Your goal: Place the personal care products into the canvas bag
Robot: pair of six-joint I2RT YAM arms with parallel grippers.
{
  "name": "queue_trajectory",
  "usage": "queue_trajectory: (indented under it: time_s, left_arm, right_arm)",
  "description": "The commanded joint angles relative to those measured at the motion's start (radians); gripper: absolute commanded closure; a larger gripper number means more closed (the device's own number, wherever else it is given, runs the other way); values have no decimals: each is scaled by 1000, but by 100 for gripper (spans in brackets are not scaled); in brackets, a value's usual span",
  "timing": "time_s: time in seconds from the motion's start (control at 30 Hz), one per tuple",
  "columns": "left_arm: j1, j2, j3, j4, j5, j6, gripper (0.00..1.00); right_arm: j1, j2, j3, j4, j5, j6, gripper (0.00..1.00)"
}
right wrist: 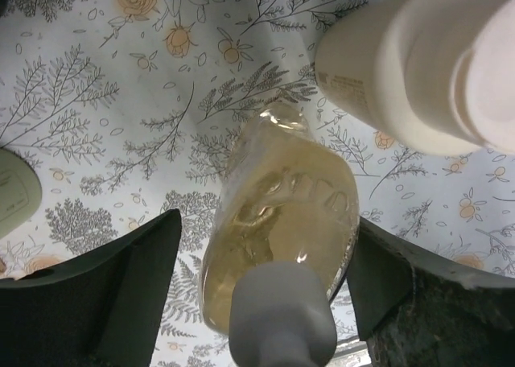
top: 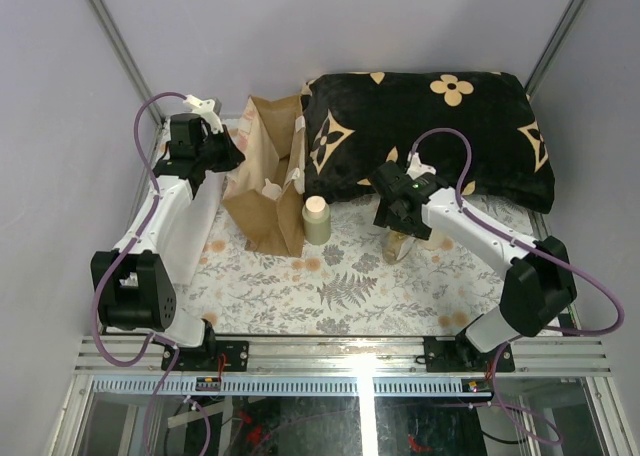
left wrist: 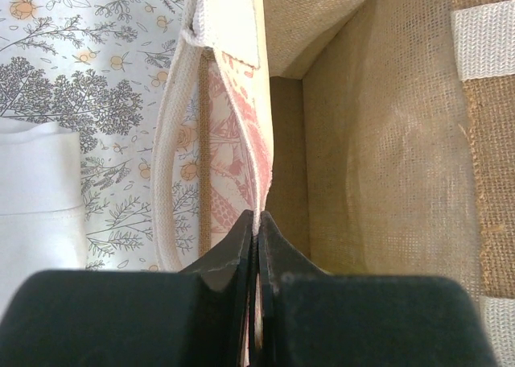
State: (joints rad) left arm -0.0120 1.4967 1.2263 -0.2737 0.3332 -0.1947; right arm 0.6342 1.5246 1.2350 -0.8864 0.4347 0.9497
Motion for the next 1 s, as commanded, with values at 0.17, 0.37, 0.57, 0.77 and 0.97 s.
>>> queue_trajectory:
  time_s: [0.17, 0.37, 0.57, 0.77, 0.97]
  left_arm:
    - [-14, 27, -10, 33, -5, 29, 100]
    - [-16, 29, -13, 37, -4, 26, 100]
    - [-18, 34, -6, 37, -5, 26, 100]
    - [-19, 43, -3, 37, -6, 23, 100]
    - [-23, 46, 4, 35, -7, 23, 100]
  right_arm:
    - [-7, 34, 48, 68, 93, -88, 43]
    - [-7, 33, 61, 119, 139, -201, 57]
    - [-7, 45, 29, 157, 153, -257, 33]
    - [-7, 56, 9, 181, 180, -275, 21]
    - [-7, 65, -4, 204, 162, -289, 35]
